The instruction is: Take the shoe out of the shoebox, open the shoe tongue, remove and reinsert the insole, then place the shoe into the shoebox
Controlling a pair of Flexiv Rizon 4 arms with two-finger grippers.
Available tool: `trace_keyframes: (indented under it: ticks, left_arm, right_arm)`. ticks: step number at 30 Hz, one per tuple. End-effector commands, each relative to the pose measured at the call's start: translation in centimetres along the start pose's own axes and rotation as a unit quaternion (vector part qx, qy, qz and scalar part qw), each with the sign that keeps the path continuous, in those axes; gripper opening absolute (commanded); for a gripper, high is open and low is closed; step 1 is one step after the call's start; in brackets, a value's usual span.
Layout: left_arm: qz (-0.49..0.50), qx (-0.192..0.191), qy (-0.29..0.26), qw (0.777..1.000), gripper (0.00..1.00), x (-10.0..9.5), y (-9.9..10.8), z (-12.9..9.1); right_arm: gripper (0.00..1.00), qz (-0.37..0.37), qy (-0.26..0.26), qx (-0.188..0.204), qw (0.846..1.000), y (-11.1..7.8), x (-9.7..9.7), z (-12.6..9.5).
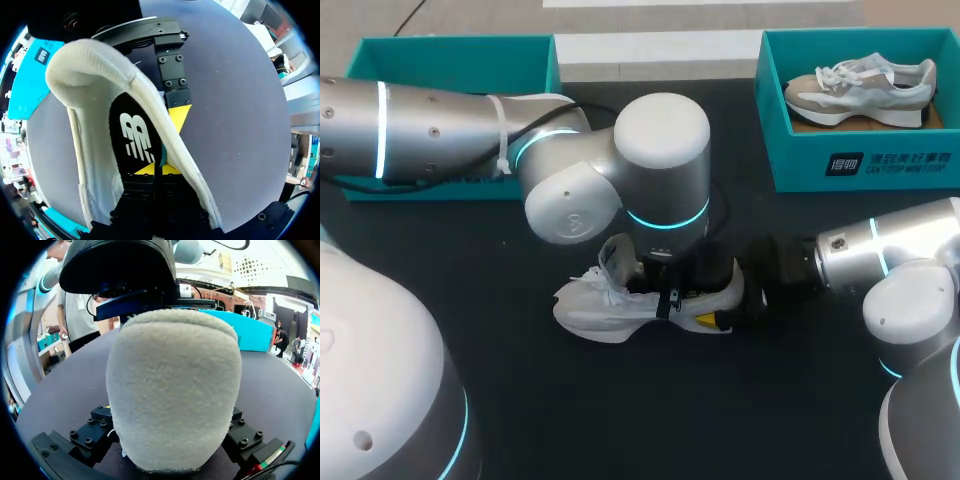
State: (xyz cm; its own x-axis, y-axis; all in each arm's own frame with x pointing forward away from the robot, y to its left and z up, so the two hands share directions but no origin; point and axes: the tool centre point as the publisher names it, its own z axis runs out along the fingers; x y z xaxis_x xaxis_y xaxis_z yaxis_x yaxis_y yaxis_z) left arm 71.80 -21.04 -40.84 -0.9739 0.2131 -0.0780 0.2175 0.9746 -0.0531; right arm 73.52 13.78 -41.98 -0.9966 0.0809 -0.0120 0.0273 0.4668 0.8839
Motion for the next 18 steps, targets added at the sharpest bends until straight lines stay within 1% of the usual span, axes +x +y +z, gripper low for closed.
trace_keyframes:
  ticks: [1,4,11,18]
  left_arm:
    - [-0.004,-0.012,-0.003,1.000,0.00,-0.8,-0.2,4.6]
    - [-0.013,-0.013,-0.005,1.000,0.00,-1.1,0.0,4.4]
    - [-0.049,-0.016,-0.004,0.999,0.00,-1.4,0.9,1.8]
    - [-0.065,-0.011,0.009,0.998,0.00,-0.9,1.6,-0.5]
  right_arm:
    - [0.00,0.000,0.000,0.001,1.000,-0.2,0.0,0.4]
    - [0.00,0.000,0.000,0.001,1.000,-0.2,0.0,0.4]
    - [0.00,0.000,0.000,0.001,1.000,-0.2,0.0,0.4]
    - [0.00,0.000,0.000,0.001,1.000,-0.2,0.0,0.4]
